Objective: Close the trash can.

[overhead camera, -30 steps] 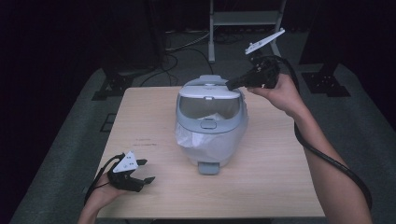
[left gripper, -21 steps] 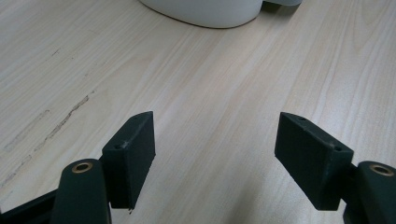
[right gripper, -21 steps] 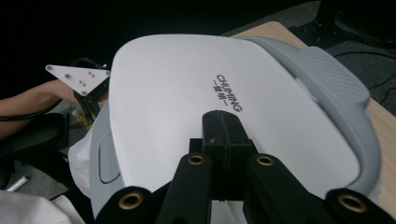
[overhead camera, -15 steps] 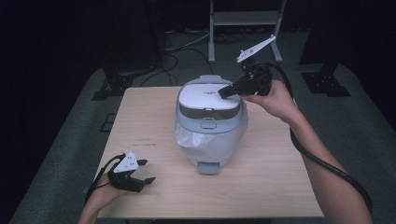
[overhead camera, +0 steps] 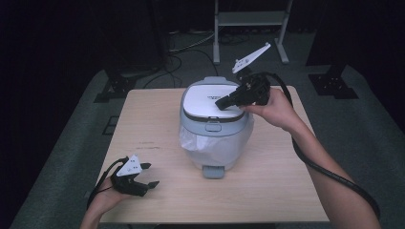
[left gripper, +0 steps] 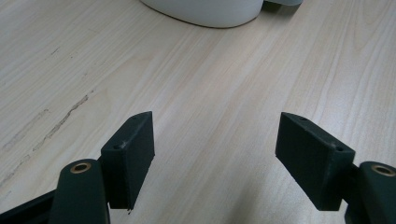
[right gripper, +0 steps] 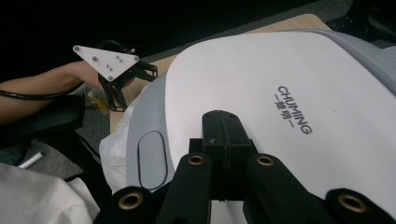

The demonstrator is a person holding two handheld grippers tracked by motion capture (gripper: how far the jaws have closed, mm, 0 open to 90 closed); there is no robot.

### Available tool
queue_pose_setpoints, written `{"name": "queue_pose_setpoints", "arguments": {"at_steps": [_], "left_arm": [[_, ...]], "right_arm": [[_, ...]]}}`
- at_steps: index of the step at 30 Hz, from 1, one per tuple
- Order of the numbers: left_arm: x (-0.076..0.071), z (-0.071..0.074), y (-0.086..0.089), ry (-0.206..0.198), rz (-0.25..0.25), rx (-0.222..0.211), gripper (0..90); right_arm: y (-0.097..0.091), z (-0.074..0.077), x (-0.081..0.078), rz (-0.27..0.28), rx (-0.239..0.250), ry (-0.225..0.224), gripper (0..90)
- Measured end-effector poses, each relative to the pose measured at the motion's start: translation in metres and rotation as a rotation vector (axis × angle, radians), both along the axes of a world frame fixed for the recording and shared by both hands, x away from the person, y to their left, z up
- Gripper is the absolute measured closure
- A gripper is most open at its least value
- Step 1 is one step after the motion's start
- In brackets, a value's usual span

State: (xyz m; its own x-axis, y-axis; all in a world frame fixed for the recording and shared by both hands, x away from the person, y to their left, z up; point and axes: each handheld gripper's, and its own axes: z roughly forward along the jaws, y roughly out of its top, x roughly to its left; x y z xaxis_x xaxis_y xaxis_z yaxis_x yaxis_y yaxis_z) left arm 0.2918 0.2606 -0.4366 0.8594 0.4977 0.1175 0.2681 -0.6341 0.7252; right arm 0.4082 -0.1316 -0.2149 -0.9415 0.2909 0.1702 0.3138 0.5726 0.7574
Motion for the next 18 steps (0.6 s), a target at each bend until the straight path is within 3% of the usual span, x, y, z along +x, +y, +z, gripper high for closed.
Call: {"name": "queue_pose_setpoints", "arguments": {"at_steps": [18], "left_arm": [[0.0,0.0,0.001,0.005,0.01,-0.008,26.4]], "right_arm": [[0.024,-0.01,-0.014,0.059,-0.045,-0.021,89.7]]}}
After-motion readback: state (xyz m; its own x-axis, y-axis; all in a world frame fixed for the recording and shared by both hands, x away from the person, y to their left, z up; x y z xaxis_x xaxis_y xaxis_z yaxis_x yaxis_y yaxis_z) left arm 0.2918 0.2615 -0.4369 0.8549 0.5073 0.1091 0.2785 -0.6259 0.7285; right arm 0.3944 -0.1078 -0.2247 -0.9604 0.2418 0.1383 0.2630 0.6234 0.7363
